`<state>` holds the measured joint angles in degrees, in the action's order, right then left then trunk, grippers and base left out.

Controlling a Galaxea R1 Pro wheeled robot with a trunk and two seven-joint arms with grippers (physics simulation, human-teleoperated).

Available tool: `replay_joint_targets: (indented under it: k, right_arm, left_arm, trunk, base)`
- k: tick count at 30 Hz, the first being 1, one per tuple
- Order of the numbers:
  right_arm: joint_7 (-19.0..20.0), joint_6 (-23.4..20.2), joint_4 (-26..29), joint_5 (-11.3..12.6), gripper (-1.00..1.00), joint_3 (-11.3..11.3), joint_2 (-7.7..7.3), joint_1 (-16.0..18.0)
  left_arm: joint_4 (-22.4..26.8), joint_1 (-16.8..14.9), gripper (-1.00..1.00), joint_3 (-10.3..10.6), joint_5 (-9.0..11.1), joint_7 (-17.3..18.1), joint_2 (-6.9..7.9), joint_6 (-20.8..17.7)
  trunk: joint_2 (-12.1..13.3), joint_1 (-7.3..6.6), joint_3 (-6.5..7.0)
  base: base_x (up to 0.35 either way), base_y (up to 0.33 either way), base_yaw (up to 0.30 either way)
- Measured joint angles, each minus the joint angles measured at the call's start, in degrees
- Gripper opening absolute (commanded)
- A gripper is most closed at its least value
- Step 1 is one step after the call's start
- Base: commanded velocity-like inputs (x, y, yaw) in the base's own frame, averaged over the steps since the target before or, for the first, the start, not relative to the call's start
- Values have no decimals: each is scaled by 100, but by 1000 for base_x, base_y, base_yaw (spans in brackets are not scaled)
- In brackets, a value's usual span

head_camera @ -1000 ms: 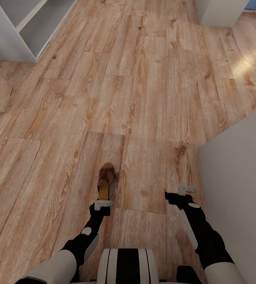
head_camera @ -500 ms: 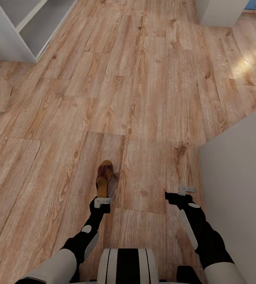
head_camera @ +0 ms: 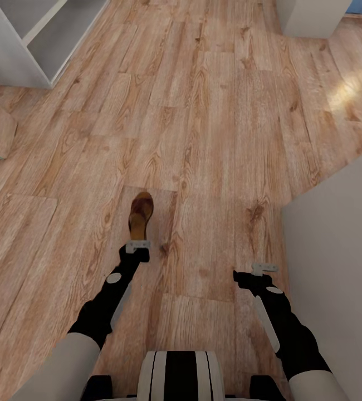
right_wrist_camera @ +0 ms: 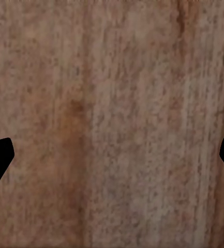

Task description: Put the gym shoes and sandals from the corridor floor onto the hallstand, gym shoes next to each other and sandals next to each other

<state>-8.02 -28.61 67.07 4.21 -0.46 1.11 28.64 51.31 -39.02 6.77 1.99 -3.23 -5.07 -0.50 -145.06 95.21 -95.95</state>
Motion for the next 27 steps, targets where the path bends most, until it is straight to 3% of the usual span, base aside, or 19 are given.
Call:
replay_joint_targets:
  k: [3,6,8,9,10,13,15,19,27]
  right_arm:
    - [-1,1,0,-3,100,3,0,0]
    - [-7,1,0,-6,100,6,0,0]
    - [-9,1,0,-7,100,9,2,0]
    - [-14,-1,51,-8,100,8,2,0]
    - [-16,-2,140,-8,100,8,5,0]
    - [-19,0,449,-9,100,11,7,-1]
    - [-19,-2,1009,-11,100,12,9,0]
    - [-19,-6,1254,-8,100,7,9,0]
    - [-19,-34,1517,-8,100,11,9,-1]
  left_arm:
    - [1006,-1,-100,6,-6,6,31,-907]
    - [1552,1,-100,6,-6,8,78,-1490]
    - [2015,0,-100,8,-4,12,157,-2073]
    - [2418,0,-100,8,-17,15,245,-2654]
    - [2529,1,-100,8,-3,18,294,-2825]
    - [2641,2,-100,9,9,22,413,-3012]
    - [2695,2,-100,8,23,73,541,-3209]
    - [2708,2,-100,8,38,166,593,-3513]
    - [2710,2,-100,24,55,206,594,-3710]
  trunk:
    - [0,0,1]
    - [0,0,0]
    - [0,0,0]
    - [0,0,1]
    - [0,0,0]
    - [0,0,0]
    - [0,0,0]
    - [0,0,0]
    - [0,0,0]
  base:
    - [0,0,0]
    - [0,0,0]
    - [0,0,0]
    - [0,0,0]
    - [0,0,0]
    - [0,0,0]
    - [0,0,0]
    - [0,0,0]
    - [0,0,0]
